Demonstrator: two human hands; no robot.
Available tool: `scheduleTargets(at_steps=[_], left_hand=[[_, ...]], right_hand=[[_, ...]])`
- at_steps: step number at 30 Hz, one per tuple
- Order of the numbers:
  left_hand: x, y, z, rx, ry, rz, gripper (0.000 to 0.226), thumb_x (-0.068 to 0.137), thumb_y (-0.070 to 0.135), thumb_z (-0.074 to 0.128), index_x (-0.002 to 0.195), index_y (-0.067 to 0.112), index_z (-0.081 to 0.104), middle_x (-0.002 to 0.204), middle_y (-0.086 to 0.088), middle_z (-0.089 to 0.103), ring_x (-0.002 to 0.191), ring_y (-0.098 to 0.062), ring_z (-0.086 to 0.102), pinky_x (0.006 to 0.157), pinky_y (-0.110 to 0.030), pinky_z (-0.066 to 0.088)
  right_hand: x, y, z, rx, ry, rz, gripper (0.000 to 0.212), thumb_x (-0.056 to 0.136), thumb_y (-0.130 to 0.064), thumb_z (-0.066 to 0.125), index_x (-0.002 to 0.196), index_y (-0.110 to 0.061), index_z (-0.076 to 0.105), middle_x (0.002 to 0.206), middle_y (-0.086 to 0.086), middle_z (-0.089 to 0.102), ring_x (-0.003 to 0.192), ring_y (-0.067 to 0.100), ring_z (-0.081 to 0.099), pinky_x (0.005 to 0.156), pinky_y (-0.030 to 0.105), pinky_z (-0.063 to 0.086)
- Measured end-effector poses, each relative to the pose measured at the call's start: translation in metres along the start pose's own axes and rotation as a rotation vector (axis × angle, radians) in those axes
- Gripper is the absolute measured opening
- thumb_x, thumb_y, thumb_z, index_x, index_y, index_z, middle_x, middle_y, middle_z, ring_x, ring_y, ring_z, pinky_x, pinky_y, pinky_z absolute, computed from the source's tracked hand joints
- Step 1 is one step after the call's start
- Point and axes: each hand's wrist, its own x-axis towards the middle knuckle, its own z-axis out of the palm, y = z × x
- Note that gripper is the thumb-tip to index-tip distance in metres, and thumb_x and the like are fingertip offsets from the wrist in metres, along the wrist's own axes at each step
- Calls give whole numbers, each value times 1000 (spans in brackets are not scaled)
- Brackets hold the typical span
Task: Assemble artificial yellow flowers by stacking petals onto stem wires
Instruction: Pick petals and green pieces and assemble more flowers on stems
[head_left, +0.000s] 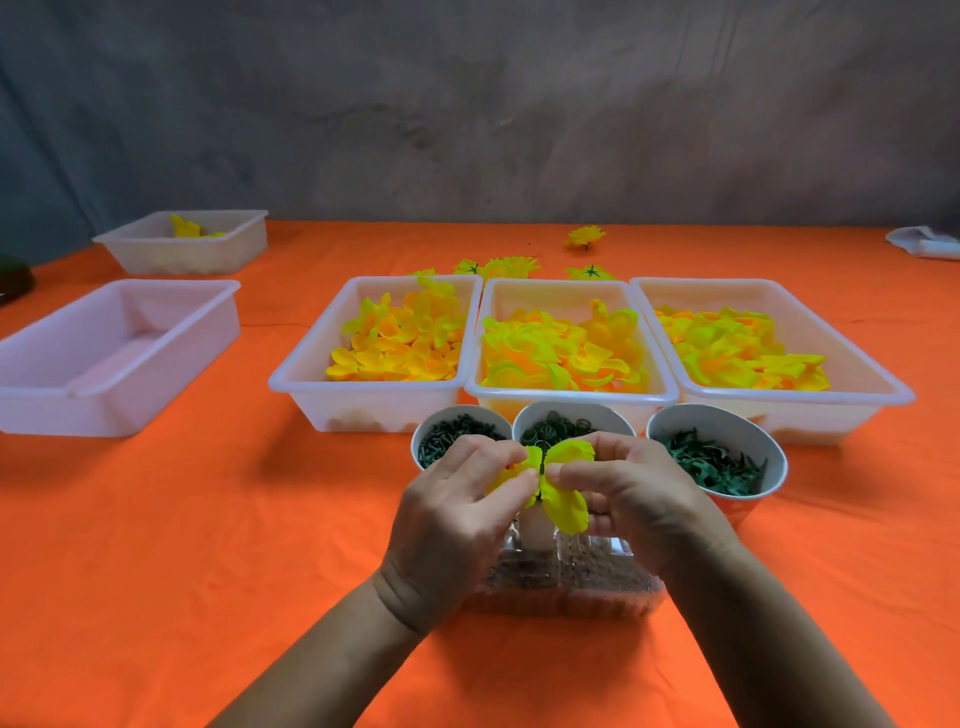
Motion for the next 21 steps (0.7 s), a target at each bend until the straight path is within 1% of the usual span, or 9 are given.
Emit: scheduleTargets(at_steps=[4,7,12,14,16,18,21], left_hand=[[-4,-1,1,11,-23,16,10,84,3,64,80,1,73,90,-13,70,77,-28,62,62,-32,51],[-5,-1,1,24,-30,18,12,85,4,62,81,1,73,90,-13,70,77,-28,62,62,-32,51],[-5,0,0,27,-32,22,14,87,4,61,81,0,73,90,-14,70,76,-29,64,61,-34,52],[-7,0,-1,2,-28,2,14,87,4,60,82,0,73,90,-13,69,77,-29,64,62,-35,52],[-10,-1,-1,-30,-31,-23,15,87,4,58,84,0,72,91,-12,69,78,-29,63,64,-36,52],[-14,-2,-2,-63,-38,-56,14,83,2,59,88,-1,72,93,-11,69,80,-30,62,67,-37,52],[-14,-2,-4,-170,-35,-170,26,72,0,60,96,-1,71,99,-10,68,88,-29,63,76,-37,52]], right_hand=[[-1,1,0,-42,3,-33,14,76,5,68,77,-9,64,58,0,66,50,9,64,42,18,46],[0,2,0,-83,28,-65,15,75,4,70,76,-9,64,55,-3,65,49,9,63,42,21,46],[-1,5,-1,-46,7,-47,13,76,1,70,81,-10,64,58,-4,67,51,9,63,44,21,47],[-2,8,-1,3,17,-35,14,77,1,70,86,-9,64,62,-1,68,51,9,63,42,20,46],[-4,10,-1,48,28,-18,22,78,1,69,97,-10,63,71,5,70,50,10,63,42,19,45],[-4,11,-2,67,42,-14,32,79,0,69,107,-12,60,80,10,69,49,10,62,43,19,45],[-5,12,-2,79,55,-31,38,78,0,69,111,-17,58,82,12,69,49,10,62,44,20,45]])
